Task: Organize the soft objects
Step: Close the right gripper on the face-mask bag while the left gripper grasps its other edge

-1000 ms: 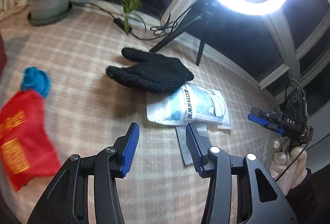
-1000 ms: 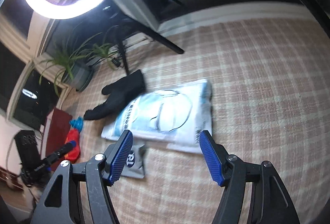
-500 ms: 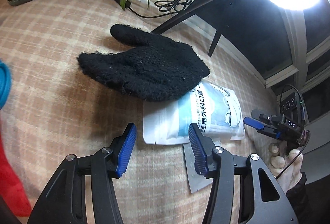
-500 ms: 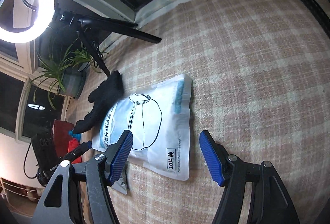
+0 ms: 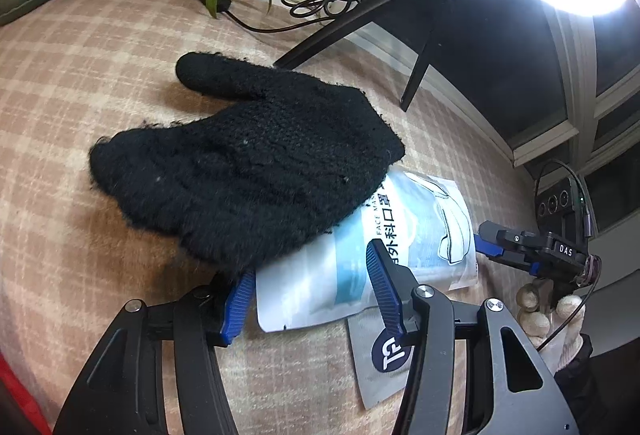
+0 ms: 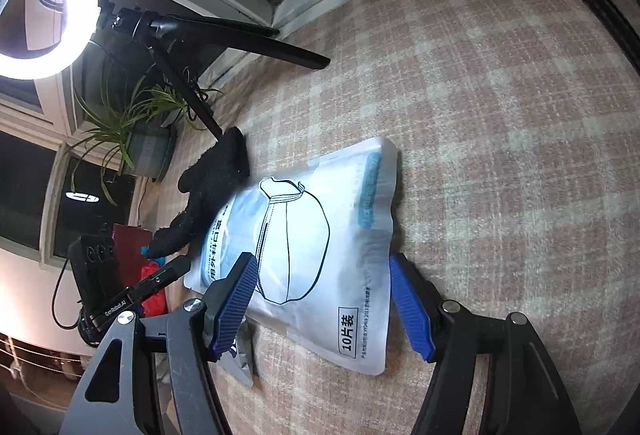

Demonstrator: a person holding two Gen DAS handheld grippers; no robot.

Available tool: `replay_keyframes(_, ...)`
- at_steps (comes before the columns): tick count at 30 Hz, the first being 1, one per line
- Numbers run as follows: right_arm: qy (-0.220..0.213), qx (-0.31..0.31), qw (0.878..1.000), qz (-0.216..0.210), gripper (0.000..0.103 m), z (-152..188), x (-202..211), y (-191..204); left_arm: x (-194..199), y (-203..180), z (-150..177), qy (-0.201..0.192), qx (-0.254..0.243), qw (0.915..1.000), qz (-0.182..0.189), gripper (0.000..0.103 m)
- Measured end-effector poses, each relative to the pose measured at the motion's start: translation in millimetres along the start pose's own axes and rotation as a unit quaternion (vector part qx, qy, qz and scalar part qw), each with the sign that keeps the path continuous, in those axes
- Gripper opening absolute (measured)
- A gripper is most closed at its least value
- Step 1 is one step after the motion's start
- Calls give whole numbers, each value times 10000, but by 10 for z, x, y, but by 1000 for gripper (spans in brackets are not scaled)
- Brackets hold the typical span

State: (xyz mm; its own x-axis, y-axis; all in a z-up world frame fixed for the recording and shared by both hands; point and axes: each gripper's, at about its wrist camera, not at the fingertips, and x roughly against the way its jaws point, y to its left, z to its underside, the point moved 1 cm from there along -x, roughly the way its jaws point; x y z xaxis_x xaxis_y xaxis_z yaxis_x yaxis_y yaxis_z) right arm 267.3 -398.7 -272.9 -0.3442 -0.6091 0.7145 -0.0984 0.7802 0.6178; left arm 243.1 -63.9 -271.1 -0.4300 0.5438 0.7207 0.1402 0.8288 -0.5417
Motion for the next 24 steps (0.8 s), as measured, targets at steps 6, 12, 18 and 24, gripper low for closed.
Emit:
replay_keyframes(6, 0, 38, 10000, -56, 63, -19, -44, 26, -8, 9, -11, 0, 67, 9999, 135, 52)
replay_keyframes(12, 30, 4, 10000, -6, 46, -20, -79, 30, -57, -57, 12, -19, 84, 9996, 259, 48)
replay_keyframes(18, 30, -29, 10000, 54, 39, 20, -64, 13, -61, 1, 17, -22, 215, 9994, 255, 23)
replay_keyframes(24, -59, -26, 9999, 80, 37, 69, 25, 66, 19, -5, 57, -101, 229, 9992, 296, 22)
